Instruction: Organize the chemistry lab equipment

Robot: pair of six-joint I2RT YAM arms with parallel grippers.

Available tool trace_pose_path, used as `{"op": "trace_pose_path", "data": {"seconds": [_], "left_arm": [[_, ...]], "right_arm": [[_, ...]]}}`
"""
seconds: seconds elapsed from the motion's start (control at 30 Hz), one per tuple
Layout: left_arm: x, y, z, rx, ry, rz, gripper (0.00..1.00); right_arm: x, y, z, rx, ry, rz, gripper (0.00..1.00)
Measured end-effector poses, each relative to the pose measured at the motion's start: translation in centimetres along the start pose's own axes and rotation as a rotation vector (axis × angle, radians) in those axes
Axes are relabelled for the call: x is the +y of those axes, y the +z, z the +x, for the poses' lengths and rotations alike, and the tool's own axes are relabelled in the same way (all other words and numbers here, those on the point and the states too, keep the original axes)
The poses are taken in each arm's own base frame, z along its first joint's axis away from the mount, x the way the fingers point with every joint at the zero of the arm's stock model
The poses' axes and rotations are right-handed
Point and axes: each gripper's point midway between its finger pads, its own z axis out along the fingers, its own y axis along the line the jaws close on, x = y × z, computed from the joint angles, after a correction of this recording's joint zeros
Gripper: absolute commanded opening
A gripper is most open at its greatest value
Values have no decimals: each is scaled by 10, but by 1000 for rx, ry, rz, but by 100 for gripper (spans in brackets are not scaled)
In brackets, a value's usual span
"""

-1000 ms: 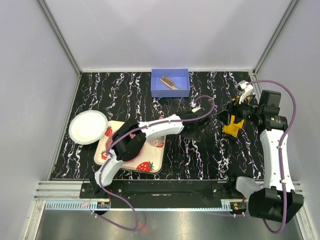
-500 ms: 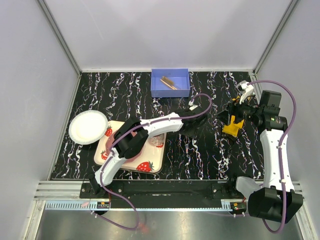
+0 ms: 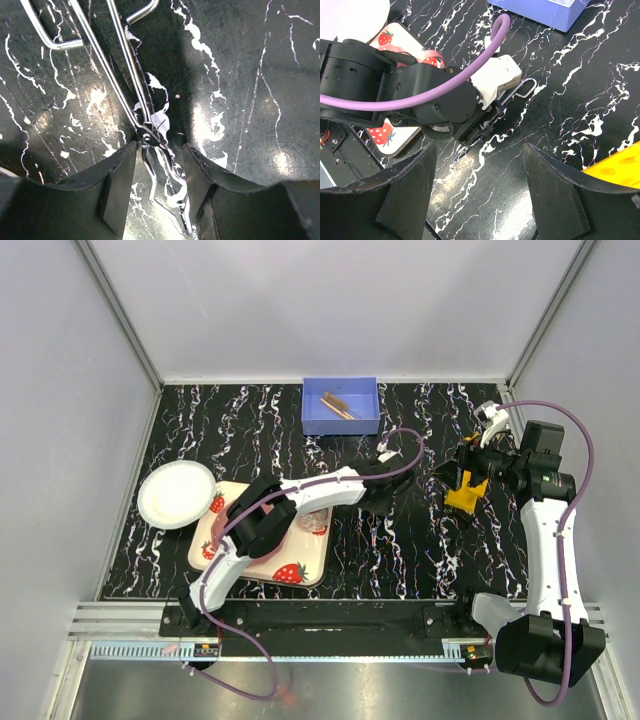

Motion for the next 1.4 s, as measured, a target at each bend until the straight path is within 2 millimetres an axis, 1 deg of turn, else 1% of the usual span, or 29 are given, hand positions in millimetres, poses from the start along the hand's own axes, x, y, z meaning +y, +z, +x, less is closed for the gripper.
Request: {"op": "trace_pose_path", "data": {"seconds": [0.1, 0.23, 0.3, 0.37, 0.4, 0.47, 0.5, 0.6, 0.73, 0.8, 0.97, 1.03, 1.1, 1.27, 1.33, 1.4], "left_arm": [[3, -1, 3, 0, 1, -6, 49], [13, -5, 11, 8, 5, -28, 49], [16, -7, 14, 13, 4, -37, 47], [17, -8, 15, 14, 4, -37, 43], [17, -8, 15, 14, 4, -37, 37], [18, -8, 15, 13, 7, -42, 31], [19, -8, 15, 14, 12, -46, 26], [20, -9, 16, 17, 18, -47, 18], [20, -10, 16, 15, 33, -41, 16], [24, -13, 21, 18, 35, -39, 15], [39, -29, 36, 36, 32, -34, 15], [41, -38, 35, 23, 26, -16, 15], [40, -49, 29, -5, 18, 12, 15], [32, -82, 6, -114, -10, 104, 14], [28, -93, -3, -154, -21, 138, 14], [25, -100, -9, -180, -29, 163, 14]], "right_arm": [[1, 0, 0, -2, 4, -7, 75], [2, 0, -1, -5, 6, -11, 75], [2, -1, -1, -6, 8, -12, 75], [2, -1, -1, -7, 8, -15, 75], [2, -1, -1, -8, 8, -15, 76], [2, -1, -1, -8, 8, -15, 76], [2, -1, -1, -9, 8, -14, 76], [1, -1, -1, -9, 13, -13, 76], [1, -1, -1, -9, 18, -11, 76], [2, -1, -1, -11, 19, -16, 76], [6, -1, -1, -14, 30, -40, 78], [8, 0, 0, -15, 40, -55, 79], [10, 1, -1, -17, 53, -70, 79], [11, 5, -2, -23, 85, -108, 86], [11, 7, -2, -23, 105, -121, 86], [12, 9, -2, -24, 125, -141, 85]]}}
